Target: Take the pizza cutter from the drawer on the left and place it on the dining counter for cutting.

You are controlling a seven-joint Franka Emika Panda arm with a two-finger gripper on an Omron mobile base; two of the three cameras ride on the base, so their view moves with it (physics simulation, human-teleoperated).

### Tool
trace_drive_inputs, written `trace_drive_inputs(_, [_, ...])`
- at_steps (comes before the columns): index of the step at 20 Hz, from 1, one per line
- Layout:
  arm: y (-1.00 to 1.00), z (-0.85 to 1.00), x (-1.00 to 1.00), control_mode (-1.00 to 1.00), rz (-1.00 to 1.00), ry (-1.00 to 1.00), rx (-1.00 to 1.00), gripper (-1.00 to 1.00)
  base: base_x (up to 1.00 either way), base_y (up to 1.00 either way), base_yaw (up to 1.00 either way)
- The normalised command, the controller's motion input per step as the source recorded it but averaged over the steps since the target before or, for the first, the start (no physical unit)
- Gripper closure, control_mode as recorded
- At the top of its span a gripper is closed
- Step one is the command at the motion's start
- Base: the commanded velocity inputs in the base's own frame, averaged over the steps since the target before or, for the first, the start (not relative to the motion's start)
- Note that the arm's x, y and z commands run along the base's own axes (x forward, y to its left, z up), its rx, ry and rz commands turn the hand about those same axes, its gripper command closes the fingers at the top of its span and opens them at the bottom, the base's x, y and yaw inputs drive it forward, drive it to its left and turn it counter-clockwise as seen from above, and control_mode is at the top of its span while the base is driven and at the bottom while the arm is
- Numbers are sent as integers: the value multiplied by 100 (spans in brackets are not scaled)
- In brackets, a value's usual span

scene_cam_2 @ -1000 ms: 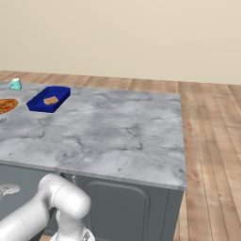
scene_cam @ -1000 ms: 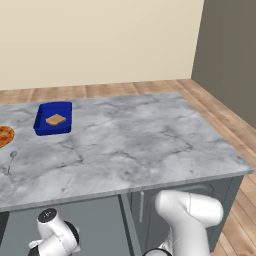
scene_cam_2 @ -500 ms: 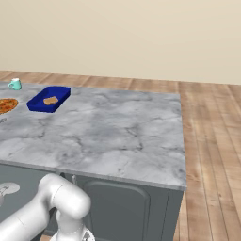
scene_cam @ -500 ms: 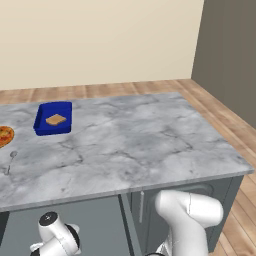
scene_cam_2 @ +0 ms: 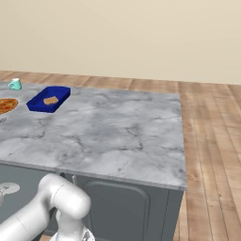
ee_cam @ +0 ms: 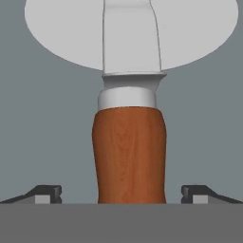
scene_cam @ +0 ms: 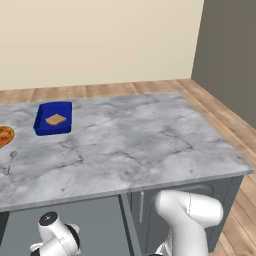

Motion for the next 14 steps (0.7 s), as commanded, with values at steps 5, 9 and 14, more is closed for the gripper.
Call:
trace_drive_inputs(5, [0, 0, 0, -100, 0, 0, 0, 100, 0, 0, 0])
trace_drive_inputs(9, [0, 0, 0, -100, 0, 0, 0, 100, 0, 0, 0])
trace_drive_inputs(14, [0, 0, 0, -100, 0, 0, 0, 100, 0, 0, 0])
